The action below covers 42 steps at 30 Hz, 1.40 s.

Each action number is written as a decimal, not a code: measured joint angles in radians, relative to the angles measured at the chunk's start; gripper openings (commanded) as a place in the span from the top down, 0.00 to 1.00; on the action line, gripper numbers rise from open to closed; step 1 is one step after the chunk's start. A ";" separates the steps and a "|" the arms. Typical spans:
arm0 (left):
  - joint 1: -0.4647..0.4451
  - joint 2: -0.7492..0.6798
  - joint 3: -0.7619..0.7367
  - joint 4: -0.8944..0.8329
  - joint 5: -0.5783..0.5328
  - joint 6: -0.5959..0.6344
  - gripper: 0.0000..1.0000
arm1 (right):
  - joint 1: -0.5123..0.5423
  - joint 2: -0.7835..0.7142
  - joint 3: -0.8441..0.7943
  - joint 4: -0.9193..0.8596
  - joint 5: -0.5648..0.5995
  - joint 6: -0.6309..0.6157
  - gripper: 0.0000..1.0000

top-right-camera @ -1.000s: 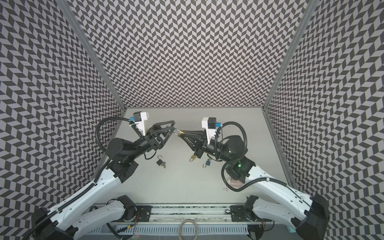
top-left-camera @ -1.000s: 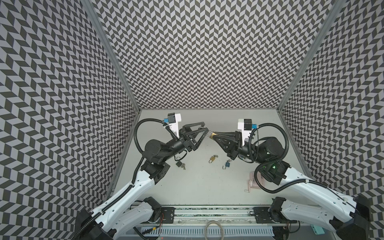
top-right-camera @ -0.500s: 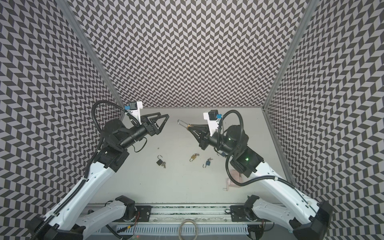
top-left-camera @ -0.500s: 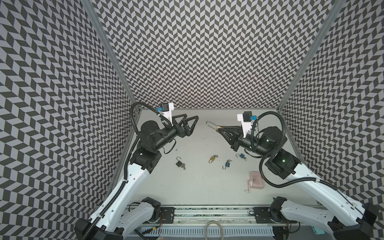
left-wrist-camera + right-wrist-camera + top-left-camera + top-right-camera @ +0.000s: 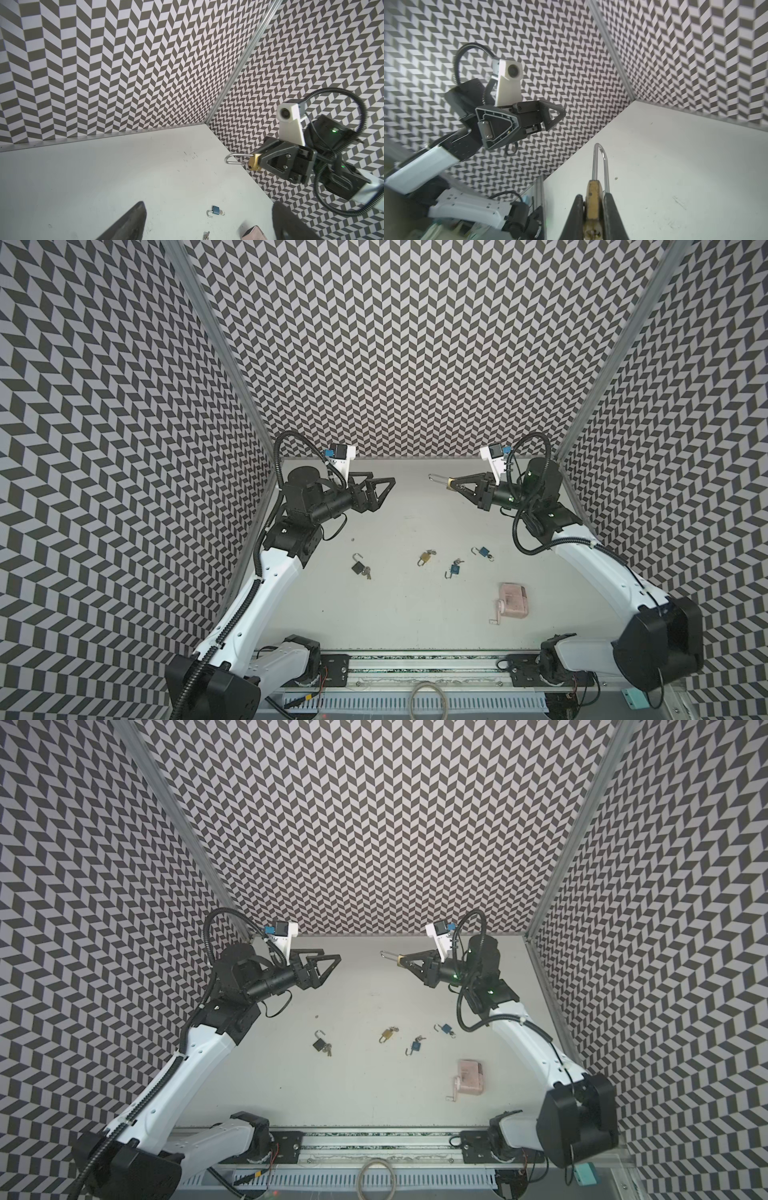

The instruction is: Lock with the key

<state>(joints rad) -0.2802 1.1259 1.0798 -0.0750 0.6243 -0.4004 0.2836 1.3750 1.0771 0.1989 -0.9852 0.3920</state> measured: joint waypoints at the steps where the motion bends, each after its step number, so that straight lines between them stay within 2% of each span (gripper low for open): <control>1: 0.000 0.002 0.000 0.001 0.014 0.008 0.10 | 0.000 0.020 0.000 0.023 -0.043 0.013 1.00; 5: 0.002 0.004 0.000 0.026 0.071 0.023 0.14 | 0.003 0.037 0.000 0.042 -0.140 -0.003 1.00; 10: 0.002 -0.002 -0.023 0.086 0.150 0.022 0.13 | 0.003 0.027 0.000 0.053 -0.205 -0.048 1.00; 17: -0.004 -0.004 -0.057 0.178 0.281 0.013 0.12 | 0.032 0.022 -0.014 0.143 -0.306 -0.027 1.00; 26: -0.069 -0.032 -0.072 0.238 0.377 0.012 0.31 | 0.107 0.008 -0.005 0.187 -0.363 0.020 1.00; 33: -0.111 -0.033 -0.072 0.256 0.412 0.014 0.45 | 0.114 -0.013 -0.003 0.216 -0.366 0.064 1.00; 39: -0.131 -0.033 -0.072 0.262 0.437 0.019 0.63 | 0.114 -0.024 0.001 0.257 -0.366 0.114 1.00; 42: -0.137 -0.033 -0.072 0.266 0.446 0.022 0.69 | 0.114 -0.029 0.001 0.282 -0.366 0.142 1.00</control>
<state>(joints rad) -0.4171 1.0931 1.0077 0.1905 1.0702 -0.3786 0.3981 1.3464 1.0779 0.4805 -1.3510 0.5339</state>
